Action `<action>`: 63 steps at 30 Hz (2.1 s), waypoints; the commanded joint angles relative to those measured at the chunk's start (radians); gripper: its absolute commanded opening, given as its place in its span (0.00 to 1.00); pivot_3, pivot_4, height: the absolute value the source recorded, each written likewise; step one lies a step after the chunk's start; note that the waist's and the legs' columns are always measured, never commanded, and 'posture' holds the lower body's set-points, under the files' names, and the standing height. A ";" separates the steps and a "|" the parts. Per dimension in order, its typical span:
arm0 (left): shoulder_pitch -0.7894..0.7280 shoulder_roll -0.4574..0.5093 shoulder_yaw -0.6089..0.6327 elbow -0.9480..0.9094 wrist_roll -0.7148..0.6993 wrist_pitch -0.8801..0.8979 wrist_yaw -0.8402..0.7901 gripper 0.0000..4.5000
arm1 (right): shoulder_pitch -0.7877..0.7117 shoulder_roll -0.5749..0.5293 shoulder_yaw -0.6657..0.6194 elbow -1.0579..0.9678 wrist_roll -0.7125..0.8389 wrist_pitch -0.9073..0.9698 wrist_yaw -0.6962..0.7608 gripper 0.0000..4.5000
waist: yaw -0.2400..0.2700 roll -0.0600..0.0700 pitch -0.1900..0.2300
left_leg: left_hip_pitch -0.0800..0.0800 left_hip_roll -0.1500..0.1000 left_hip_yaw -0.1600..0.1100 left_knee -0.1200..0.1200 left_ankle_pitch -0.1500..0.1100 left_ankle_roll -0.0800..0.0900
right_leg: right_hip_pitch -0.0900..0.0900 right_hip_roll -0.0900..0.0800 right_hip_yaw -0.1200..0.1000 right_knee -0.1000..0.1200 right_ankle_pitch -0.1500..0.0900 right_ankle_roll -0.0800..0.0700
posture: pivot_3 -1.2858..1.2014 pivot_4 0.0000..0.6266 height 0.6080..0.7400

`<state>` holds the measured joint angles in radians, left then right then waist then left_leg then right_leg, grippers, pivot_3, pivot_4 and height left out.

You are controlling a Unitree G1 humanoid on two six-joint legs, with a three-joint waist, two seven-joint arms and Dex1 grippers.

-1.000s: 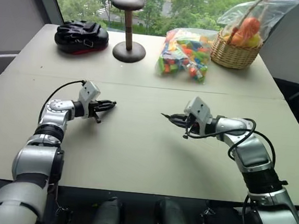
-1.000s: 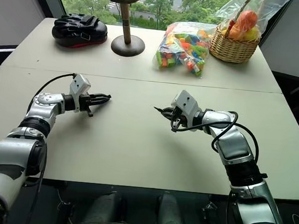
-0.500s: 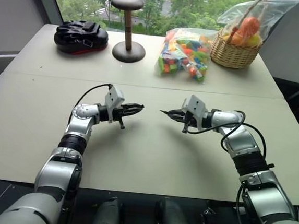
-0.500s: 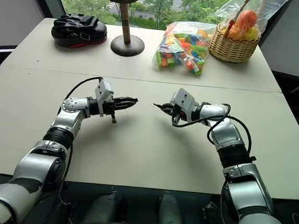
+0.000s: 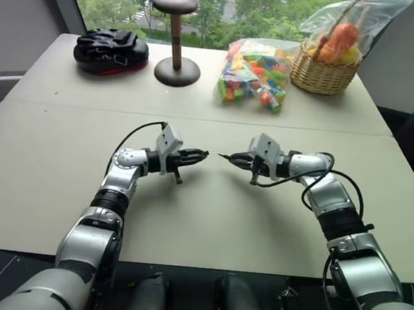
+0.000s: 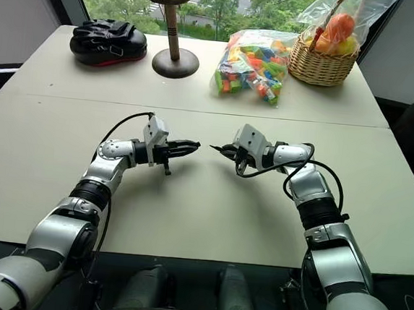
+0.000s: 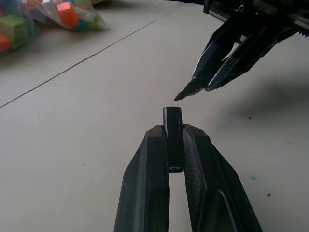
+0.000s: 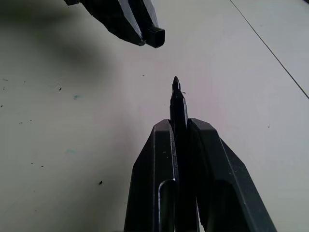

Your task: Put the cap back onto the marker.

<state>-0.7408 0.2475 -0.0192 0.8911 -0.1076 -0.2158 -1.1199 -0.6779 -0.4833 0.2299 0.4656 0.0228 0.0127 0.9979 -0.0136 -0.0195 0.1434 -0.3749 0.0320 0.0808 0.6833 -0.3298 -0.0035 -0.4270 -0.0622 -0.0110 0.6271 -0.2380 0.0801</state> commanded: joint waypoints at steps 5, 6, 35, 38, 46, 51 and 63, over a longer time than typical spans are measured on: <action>-0.063 0.005 -0.020 0.045 0.018 -0.051 -0.023 0.01 | -0.005 0.008 -0.012 -0.092 0.013 0.004 0.015 0.00 | 0.000 0.000 0.000 | 0.000 0.000 0.000 0.000 0.000 0.000 | 0.000 0.000 0.000 0.000 0.000 0.000 | 0.52 0.24 1.00; -0.068 0.004 -0.019 0.051 0.019 -0.053 -0.025 0.01 | -0.002 0.008 -0.011 -0.096 0.013 0.005 0.016 0.00 | 0.000 0.000 0.000 | 0.000 0.000 0.000 0.000 0.000 0.000 | 0.000 0.000 0.000 0.000 0.000 0.000 | 0.52 0.24 1.00; -0.092 -0.005 -0.009 0.043 0.006 -0.047 -0.036 0.01 | 0.015 0.026 -0.004 -0.076 -0.005 0.003 0.016 0.00 | 0.000 0.000 0.000 | 0.000 0.000 0.000 0.000 0.000 0.000 | 0.000 0.000 0.000 0.000 0.000 0.000 | 0.52 0.24 1.00; -0.095 -0.004 -0.008 0.040 0.003 -0.044 -0.039 0.01 | 0.017 0.024 -0.004 -0.072 -0.007 0.001 0.016 0.00 | -0.001 0.000 0.000 | 0.000 0.000 0.000 0.000 0.000 0.000 | 0.000 0.000 0.000 0.000 0.000 0.000 | 0.52 0.24 1.00; -0.093 0.003 -0.005 0.030 0.000 -0.037 -0.047 0.01 | 0.011 0.027 -0.004 -0.051 -0.010 -0.007 0.013 0.00 | 0.000 0.000 0.000 | 0.000 0.000 0.000 0.000 0.000 0.000 | 0.000 0.000 0.000 0.000 0.000 0.000 | 0.52 0.24 1.00; -0.088 0.011 -0.004 0.028 0.000 -0.036 -0.048 0.01 | 0.010 0.030 -0.004 -0.042 -0.014 -0.013 0.013 0.00 | -0.001 0.000 0.000 | 0.000 0.000 0.000 0.000 0.000 0.000 | 0.000 0.000 0.000 0.000 0.000 0.000 | 0.52 0.24 1.00; -0.081 0.011 -0.010 0.031 0.007 -0.036 -0.051 0.01 | 0.005 0.037 -0.005 -0.042 -0.015 -0.018 0.012 0.00 | -0.001 0.000 0.000 | 0.000 0.000 0.000 0.000 0.000 0.000 | 0.000 0.000 0.000 0.000 0.000 0.000 | 0.52 0.24 1.00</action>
<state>-0.8013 0.2529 -0.0270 0.9574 -0.0909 -0.2468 -1.1684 -0.6639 -0.4497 0.2311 0.4363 0.0037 0.0133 1.0108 -0.0142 -0.0195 0.1434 -0.3748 0.0319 0.0809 0.6833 -0.3297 -0.0036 -0.4270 -0.0621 -0.0110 0.6273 -0.2380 0.0801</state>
